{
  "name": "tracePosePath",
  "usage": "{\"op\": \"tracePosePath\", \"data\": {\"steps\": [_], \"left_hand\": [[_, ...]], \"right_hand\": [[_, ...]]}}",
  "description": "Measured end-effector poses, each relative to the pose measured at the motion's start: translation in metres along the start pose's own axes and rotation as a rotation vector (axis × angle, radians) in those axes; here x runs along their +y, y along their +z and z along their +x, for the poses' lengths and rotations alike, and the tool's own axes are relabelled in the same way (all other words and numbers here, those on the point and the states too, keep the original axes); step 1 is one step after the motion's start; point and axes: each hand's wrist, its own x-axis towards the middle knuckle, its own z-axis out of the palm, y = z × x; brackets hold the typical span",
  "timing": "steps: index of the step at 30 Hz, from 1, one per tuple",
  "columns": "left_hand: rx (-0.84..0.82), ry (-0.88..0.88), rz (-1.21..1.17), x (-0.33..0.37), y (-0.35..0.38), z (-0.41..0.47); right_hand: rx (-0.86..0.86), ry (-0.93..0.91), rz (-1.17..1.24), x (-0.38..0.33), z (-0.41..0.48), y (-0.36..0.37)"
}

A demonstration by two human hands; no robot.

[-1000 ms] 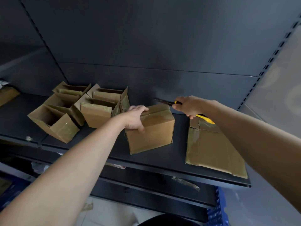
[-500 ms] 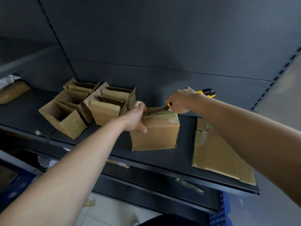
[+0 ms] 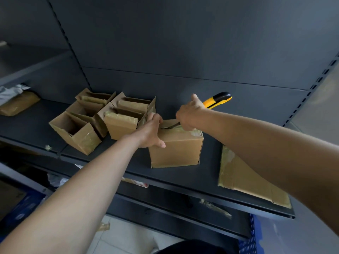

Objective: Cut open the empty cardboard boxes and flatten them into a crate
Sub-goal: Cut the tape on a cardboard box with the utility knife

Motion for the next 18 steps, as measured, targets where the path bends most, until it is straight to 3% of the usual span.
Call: {"op": "tracePosePath", "data": {"steps": [4, 7, 14, 16, 18], "left_hand": [[-0.046, 0.046, -0.006, -0.001, 0.0, -0.003], [-0.085, 0.067, 0.015, 0.003, -0.002, 0.0], [-0.058, 0.03, 0.308, 0.018, -0.007, 0.003], [-0.061, -0.006, 0.426, 0.029, -0.006, 0.005], [-0.071, -0.022, 0.395, 0.043, 0.0, 0.009]], "right_hand": [[-0.074, 0.047, -0.087, 0.018, -0.003, 0.014], [-0.193, 0.11, 0.012, 0.049, -0.005, 0.029], [-0.279, 0.252, 0.11, 0.093, -0.023, 0.057], [-0.244, 0.273, 0.244, 0.099, -0.03, 0.068], [-0.2, 0.26, 0.515, 0.095, -0.03, 0.079]]}}
